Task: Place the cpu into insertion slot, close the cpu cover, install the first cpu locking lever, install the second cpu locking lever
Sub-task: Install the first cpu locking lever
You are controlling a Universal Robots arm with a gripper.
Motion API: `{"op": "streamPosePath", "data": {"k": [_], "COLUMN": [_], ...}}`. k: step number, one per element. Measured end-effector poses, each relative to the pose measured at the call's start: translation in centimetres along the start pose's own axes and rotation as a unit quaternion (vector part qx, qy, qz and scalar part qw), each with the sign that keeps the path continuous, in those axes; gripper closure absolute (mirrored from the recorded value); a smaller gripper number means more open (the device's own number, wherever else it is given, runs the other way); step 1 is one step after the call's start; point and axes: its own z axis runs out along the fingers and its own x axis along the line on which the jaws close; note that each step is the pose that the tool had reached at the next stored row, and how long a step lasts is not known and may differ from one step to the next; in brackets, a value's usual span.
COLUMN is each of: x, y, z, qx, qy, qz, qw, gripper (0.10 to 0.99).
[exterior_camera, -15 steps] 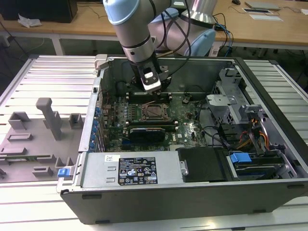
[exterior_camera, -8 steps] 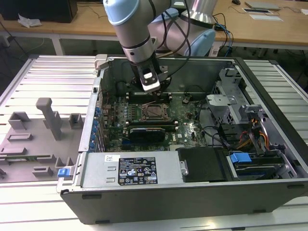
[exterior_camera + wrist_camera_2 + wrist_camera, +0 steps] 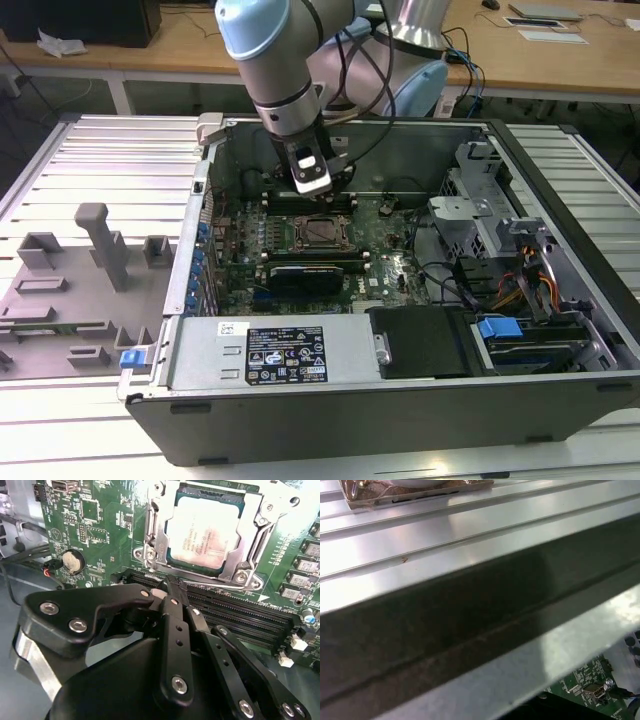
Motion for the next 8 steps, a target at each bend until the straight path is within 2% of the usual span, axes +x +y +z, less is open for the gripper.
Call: {"op": "streamPosePath", "data": {"k": [8], "x": [0.16], "y": [-0.12], "z": [0.66], "qx": [-0.0001], "qy": [-0.0002], "qz": [0.000], "qw": [1.0000], "gripper": [0.980]}}
